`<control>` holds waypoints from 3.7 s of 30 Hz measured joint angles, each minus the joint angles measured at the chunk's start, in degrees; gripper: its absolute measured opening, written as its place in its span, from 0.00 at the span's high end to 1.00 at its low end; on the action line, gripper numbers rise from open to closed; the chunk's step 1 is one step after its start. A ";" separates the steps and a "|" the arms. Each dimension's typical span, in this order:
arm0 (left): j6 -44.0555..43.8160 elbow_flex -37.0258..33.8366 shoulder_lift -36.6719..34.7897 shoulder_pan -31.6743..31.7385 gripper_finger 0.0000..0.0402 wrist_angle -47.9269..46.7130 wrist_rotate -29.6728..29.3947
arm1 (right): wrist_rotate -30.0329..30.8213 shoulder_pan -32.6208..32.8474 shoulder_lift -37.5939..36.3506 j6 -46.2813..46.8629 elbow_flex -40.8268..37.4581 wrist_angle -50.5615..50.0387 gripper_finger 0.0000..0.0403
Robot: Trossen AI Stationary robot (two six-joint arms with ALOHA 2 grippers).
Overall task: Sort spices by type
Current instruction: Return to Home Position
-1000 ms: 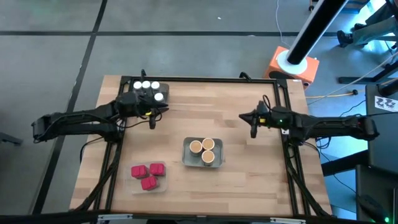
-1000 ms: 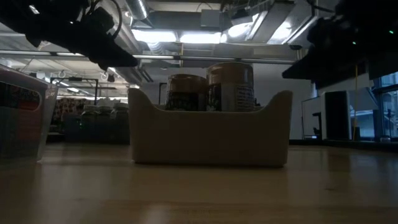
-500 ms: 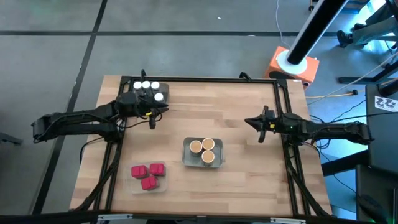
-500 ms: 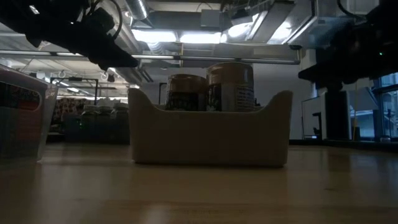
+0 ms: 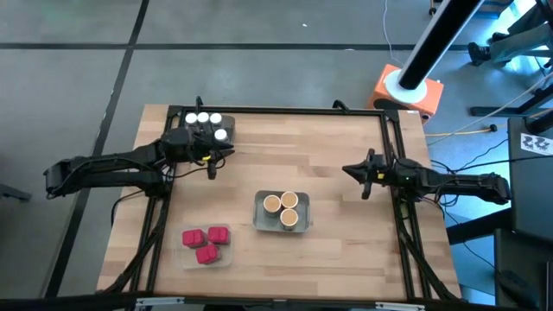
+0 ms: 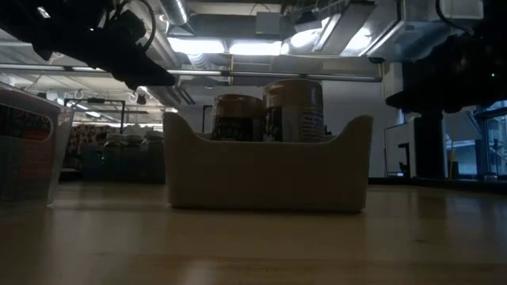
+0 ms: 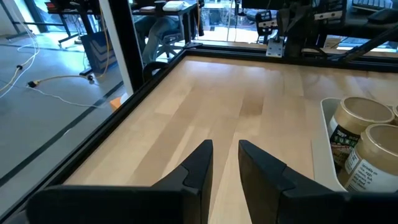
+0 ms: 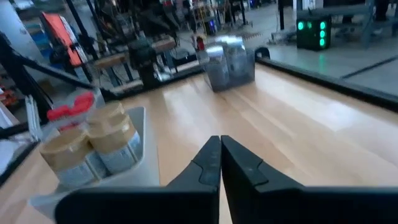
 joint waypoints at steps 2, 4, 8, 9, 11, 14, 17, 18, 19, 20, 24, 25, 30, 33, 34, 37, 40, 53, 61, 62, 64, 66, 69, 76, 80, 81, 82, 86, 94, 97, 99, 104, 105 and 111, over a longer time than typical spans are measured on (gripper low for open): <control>0.00 0.00 -0.04 0.00 0.83 -0.09 0.11 | -0.04 0.00 0.07 0.03 -0.02 -1.45 0.97; -0.08 -0.08 -0.23 -0.06 0.83 -0.17 1.34 | -0.07 0.00 0.02 0.04 -0.04 -1.61 0.97; -2.14 -4.07 -1.99 -0.37 0.83 2.81 3.03 | -0.02 0.00 -0.15 0.12 -0.07 -1.72 0.96; -3.28 -5.75 -2.75 -0.42 0.83 4.20 2.86 | -0.02 0.00 -0.15 0.13 -0.09 -1.77 0.96; -4.95 -8.49 -4.78 -0.42 0.83 6.74 1.62 | 0.00 0.00 -0.15 0.15 -0.11 -1.69 0.96; -6.52 -11.25 -8.17 -0.76 0.83 7.48 -2.52 | 0.27 0.00 -0.15 0.15 -0.11 -1.73 0.96; -7.57 -13.91 -11.17 -2.21 0.83 7.09 -6.13 | 0.55 0.00 -0.13 0.30 -0.15 -1.83 0.96; -7.71 -14.60 -12.17 -2.80 0.83 7.14 -6.61 | 0.55 0.00 -0.13 0.30 -0.15 -1.85 0.96; -7.71 -15.28 -13.24 -3.39 0.83 7.39 -7.10 | 0.55 0.00 -0.13 0.28 -0.16 -1.88 0.96; -7.72 -16.12 -14.42 -3.99 0.83 7.37 -7.57 | 0.55 0.00 -0.13 0.18 -0.17 -1.88 0.96; -8.47 -18.60 -18.74 -6.10 0.83 6.87 -9.19 | 0.46 0.00 -0.13 0.09 -0.17 -1.94 0.96; -8.84 -19.00 -19.82 -6.71 0.83 6.73 -9.22 | 0.44 0.00 -0.13 0.09 -0.20 -1.94 0.96; -8.69 -20.35 -25.15 -10.24 0.83 4.53 -8.95 | 0.44 0.00 -0.13 0.10 -0.20 -1.61 0.96; -7.90 -20.35 -28.26 -12.33 0.83 3.63 -6.75 | 0.44 0.00 -0.13 0.09 -0.20 -1.59 0.96; -7.81 -20.35 -29.29 -12.97 0.83 3.39 -6.10 | 0.44 0.00 -0.13 0.09 -0.20 -1.59 0.96; -7.65 -20.35 -32.74 -14.63 0.83 0.67 -5.11 | 0.44 0.00 -0.13 0.09 -0.20 -1.57 0.96; -7.82 -20.33 -36.23 -15.60 0.83 -2.60 -5.27 | 0.44 0.00 -0.11 0.09 -0.20 -1.55 0.96; -6.64 -20.33 -39.85 -17.09 0.83 -2.79 -5.08 | 0.39 0.00 -0.11 0.09 -0.22 -1.53 0.96; -6.66 -20.31 -39.56 -17.08 0.83 -2.86 -5.04 | 0.35 0.00 -0.11 0.09 -0.22 -1.53 0.96; -6.66 -20.31 -39.56 -17.08 0.83 -2.86 -5.05 | 0.35 -0.01 -0.11 0.09 -0.22 -1.53 0.96; -6.18 -20.31 -39.56 -17.08 0.83 -2.87 -5.05 | 0.35 0.00 -0.11 0.09 -0.22 -1.53 0.96; -5.52 -20.31 -39.56 -17.09 0.83 -2.89 -5.05 | 0.35 0.00 -0.11 0.09 -0.22 -1.53 0.96; -5.33 -20.31 -39.56 -17.09 0.83 -2.91 -5.05 | 0.35 0.00 -0.11 0.09 -0.22 -1.51 0.96; -5.33 -20.31 -39.56 -17.09 0.83 -2.93 -5.03 | 0.35 0.00 -0.11 0.09 -0.22 -1.51 0.96; -5.33 -20.31 -39.56 -17.09 0.83 -2.93 -5.03 | 0.35 0.00 -0.11 0.09 -0.22 -1.49 0.96; -5.33 -20.31 -39.56 -17.09 0.83 -2.93 -5.03 | 0.35 -0.02 -0.11 0.09 -0.22 -1.50 0.96; -5.33 -20.31 -39.56 -17.09 0.83 -2.93 -5.03 | 0.35 0.00 -0.11 0.09 -0.22 -1.48 0.96; -5.35 -20.31 -39.56 -17.07 0.83 -2.93 -5.03 | 0.35 0.00 -0.11 0.09 -0.22 -1.48 0.96; -5.35 -20.31 -39.56 -17.08 0.83 -2.93 -5.03 | 0.35 0.00 -0.11 0.09 -0.22 -1.48 0.96; -5.35 -20.31 -39.56 -17.09 0.83 -2.93 -5.03 | 0.35 -0.01 -0.11 0.09 -0.22 -1.48 0.96; -5.35 -20.31 -39.56 -17.07 0.83 -2.93 -5.03 | 0.35 -0.01 -0.11 0.09 -0.22 -1.48 0.96; -5.35 -20.31 -39.56 -17.09 0.83 -2.95 -5.03 | 0.34 -0.01 -0.11 0.09 -0.22 -1.47 0.96; -5.35 -20.31 -39.56 -17.09 0.83 -2.93 -5.03 | 0.34 -0.02 -0.11 0.08 -0.22 -1.48 0.96; -5.35 -20.31 -39.56 -17.09 0.83 -2.94 -5.03 | 0.35 -0.01 -0.11 0.08 -0.22 -1.48 0.96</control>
